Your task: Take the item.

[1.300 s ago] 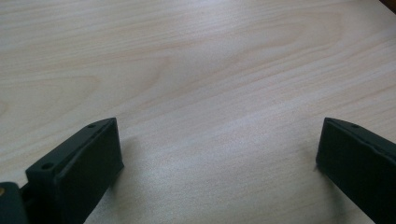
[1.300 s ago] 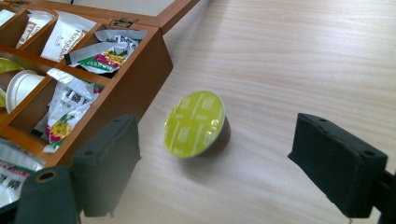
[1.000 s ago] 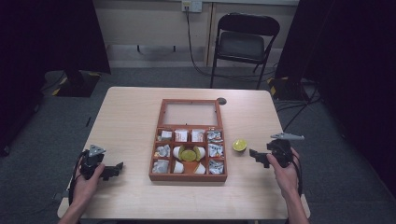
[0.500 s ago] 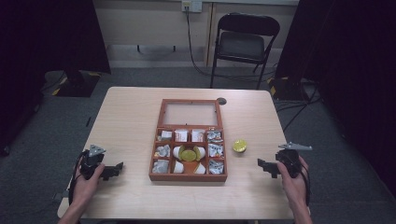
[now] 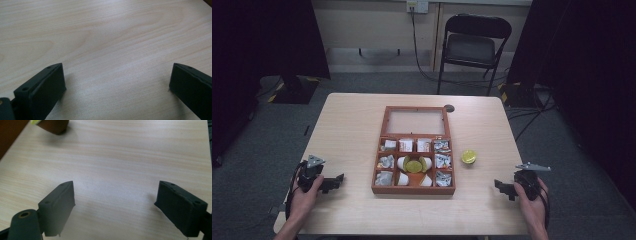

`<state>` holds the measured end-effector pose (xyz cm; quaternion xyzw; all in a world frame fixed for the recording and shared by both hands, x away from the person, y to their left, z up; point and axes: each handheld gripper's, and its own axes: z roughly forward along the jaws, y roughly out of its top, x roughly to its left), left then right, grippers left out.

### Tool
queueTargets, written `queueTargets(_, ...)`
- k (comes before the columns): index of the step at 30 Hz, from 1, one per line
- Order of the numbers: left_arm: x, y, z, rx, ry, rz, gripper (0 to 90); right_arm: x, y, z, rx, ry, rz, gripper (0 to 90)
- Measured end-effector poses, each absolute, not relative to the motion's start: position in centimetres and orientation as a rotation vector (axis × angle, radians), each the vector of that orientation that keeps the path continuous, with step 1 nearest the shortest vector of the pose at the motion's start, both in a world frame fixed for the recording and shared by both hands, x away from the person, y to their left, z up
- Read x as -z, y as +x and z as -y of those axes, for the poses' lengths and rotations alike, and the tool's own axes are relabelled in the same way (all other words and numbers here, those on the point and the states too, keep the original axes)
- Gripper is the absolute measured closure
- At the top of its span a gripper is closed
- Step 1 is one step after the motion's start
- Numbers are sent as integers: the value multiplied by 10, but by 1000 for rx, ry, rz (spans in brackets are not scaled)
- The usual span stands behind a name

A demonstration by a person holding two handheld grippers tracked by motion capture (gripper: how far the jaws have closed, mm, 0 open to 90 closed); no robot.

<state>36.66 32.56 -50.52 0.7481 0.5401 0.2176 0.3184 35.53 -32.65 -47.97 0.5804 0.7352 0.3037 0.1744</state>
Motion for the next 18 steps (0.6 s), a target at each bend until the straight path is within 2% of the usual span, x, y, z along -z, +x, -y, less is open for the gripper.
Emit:
queueTargets(13,505,367,-326,-573,1968,-1421,0,494,348,318,-794,1575,-2013,110)
queueTargets(18,505,367,-326,-572,1972,-1418,0,500,348,314,-803,1571,-1971,0)
